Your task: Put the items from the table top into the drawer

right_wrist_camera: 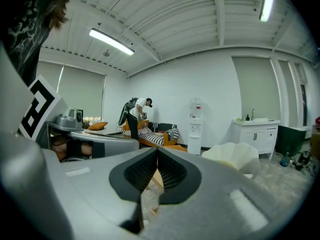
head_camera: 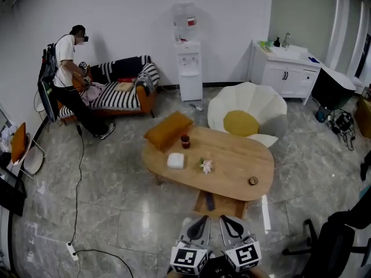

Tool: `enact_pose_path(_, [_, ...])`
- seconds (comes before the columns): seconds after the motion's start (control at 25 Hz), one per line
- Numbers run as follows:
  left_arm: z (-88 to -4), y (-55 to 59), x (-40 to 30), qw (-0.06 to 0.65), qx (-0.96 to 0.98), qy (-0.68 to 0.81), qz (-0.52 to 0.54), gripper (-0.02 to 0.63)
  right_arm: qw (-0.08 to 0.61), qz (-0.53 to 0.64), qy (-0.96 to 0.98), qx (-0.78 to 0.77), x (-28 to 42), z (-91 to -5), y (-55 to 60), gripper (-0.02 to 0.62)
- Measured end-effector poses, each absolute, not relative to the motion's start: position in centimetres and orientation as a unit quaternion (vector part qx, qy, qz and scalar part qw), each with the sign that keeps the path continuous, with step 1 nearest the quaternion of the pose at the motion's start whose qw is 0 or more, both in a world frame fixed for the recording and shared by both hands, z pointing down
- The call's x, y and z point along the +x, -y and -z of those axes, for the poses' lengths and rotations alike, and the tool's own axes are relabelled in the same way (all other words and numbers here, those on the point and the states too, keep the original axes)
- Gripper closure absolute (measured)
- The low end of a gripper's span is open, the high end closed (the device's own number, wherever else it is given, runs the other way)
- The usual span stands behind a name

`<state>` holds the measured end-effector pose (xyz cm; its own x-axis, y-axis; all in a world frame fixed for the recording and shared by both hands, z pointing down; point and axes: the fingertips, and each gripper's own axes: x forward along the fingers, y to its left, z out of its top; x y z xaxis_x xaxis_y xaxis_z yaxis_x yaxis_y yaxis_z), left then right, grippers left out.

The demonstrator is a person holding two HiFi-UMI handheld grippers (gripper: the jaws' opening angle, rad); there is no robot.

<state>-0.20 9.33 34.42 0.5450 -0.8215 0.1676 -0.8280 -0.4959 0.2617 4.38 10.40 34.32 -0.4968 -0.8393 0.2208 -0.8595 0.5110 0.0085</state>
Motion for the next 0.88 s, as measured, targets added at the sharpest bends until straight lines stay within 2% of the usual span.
enact_pose_path(0.88, [-35.4,10.0,-3.1,0.161,0.884,0.437,-0.046,0.591,0.102,-0.104,0.827,0.542,1.7,-34.5,9.0,0.569])
